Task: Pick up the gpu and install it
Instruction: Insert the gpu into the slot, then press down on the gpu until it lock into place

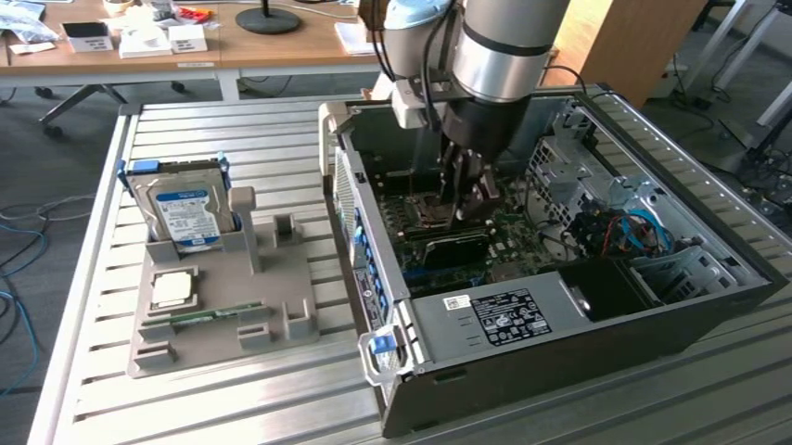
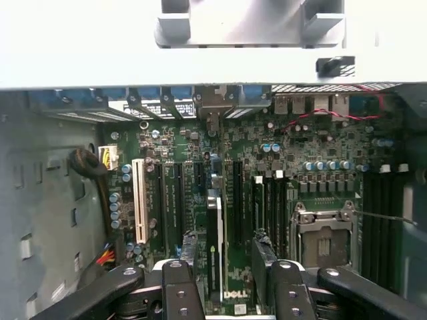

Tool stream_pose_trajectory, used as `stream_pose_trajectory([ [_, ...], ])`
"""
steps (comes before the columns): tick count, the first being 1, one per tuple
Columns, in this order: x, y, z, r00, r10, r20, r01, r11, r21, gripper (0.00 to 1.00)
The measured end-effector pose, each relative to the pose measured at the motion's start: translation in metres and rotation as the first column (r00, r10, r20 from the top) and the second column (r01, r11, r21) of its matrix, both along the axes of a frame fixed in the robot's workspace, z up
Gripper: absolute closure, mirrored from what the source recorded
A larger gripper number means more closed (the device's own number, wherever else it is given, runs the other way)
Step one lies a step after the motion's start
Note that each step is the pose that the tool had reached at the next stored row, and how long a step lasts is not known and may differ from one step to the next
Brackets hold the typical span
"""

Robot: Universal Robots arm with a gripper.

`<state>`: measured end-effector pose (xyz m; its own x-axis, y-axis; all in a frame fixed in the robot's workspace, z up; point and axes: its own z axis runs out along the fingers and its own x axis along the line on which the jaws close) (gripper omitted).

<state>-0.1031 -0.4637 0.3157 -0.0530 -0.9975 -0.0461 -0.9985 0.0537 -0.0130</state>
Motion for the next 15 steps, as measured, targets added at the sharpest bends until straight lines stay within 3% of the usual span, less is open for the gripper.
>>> stream_pose_trajectory([
  [2, 0.0, 0.0, 0.0039, 1.0, 0.0, 0.0, 0.0, 1.0, 0.0, 0.54],
  [15, 0.0, 0.0, 0.0041, 1.0, 0.0, 0.0, 0.0, 1.0, 0.0001, 0.54],
])
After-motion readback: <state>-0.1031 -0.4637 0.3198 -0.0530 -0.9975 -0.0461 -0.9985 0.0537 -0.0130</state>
